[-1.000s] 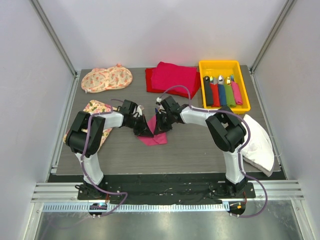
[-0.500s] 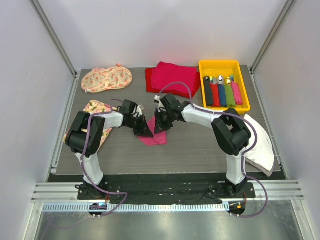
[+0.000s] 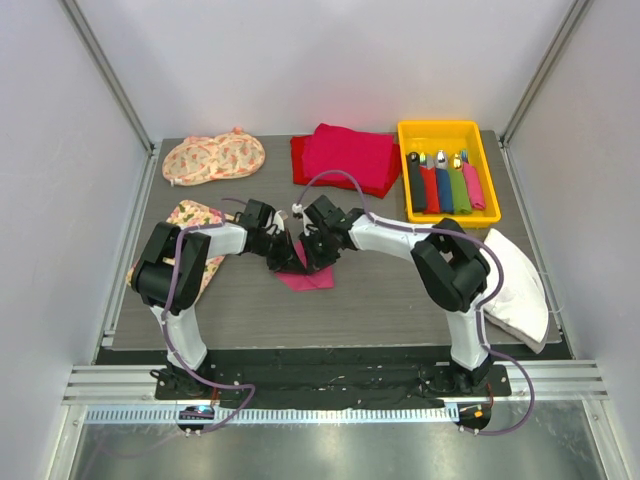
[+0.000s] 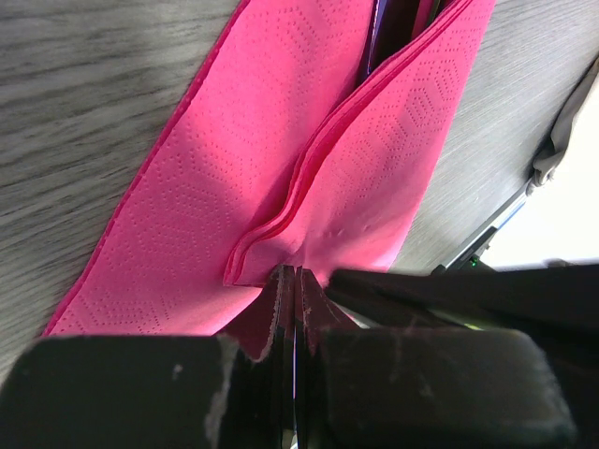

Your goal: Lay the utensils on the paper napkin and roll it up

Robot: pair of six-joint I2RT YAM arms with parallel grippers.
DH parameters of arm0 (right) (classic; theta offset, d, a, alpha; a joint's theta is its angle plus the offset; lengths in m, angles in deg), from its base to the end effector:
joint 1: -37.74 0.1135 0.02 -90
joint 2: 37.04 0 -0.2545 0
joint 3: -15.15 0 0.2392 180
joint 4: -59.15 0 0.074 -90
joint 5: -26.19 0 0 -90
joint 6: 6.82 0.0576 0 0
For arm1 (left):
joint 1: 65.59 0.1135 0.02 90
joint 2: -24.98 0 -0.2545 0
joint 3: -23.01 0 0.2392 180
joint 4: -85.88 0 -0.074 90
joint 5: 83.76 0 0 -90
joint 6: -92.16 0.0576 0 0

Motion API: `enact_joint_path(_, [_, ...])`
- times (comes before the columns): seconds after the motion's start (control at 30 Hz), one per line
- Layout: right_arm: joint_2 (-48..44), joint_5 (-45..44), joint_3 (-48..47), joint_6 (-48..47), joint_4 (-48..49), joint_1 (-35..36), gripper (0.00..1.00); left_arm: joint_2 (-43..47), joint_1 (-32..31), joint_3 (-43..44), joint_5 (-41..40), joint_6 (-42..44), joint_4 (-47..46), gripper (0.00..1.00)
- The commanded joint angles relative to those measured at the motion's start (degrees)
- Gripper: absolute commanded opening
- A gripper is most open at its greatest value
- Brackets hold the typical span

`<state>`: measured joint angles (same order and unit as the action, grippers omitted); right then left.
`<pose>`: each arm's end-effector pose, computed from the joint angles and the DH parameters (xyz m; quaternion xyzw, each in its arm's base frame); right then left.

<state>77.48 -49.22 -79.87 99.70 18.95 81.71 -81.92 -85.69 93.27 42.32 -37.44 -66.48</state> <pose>0.2897 0.2997 0.1532 -0.2594 0.9222 0.2365 0.1622 0.3060 -0.1481 0.1056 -0.0891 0.9253 -0.3672 0.0333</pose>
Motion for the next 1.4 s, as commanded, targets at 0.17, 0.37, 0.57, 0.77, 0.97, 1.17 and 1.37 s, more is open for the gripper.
enact_joint_path(0.17, [2.90, -8.17, 1.30, -9.48, 1.06, 1.47, 0.10, -1.30, 1.03, -0.53, -7.60, 2.94, 3.07, 0.00])
enact_joint_path(0.37, [0.72, -6.33, 5.07, -9.13, 2.99, 1.56, 0.15, -1.48, 1.03, -0.53, -7.51, 3.03, 3.07, 0.00])
enact_joint_path(0.57, [-4.82, -0.01, 1.84, -6.58, 3.26, 1.39, 0.26, -1.21, 1.03, -0.70, -7.25, 2.86, 2.98, 0.00])
enact_joint_path(0.77, [-4.92, -0.35, 0.95, -8.34, 3.35, 1.39, 0.23, -1.30, 1.03, -0.44, -7.16, 2.77, 2.98, 0.00])
enact_joint_path(0.97, [-2.73, -2.54, 2.00, -8.77, 3.17, 1.39, 0.19, -0.78, 1.03, -0.79, -7.33, 2.86, 2.89, 0.00])
enact_joint_path(1.17, [0.18, -4.22, 3.75, -10.62, 3.70, 1.56, 0.15, -1.04, 1.03, -0.53, -7.51, 3.03, 3.24, 0.00])
enact_joint_path(1.37, [0.53, -5.19, 6.22, -11.94, 4.84, 1.83, 0.15, -1.21, 1.03, -0.44, -7.77, 3.12, 3.51, 0.00])
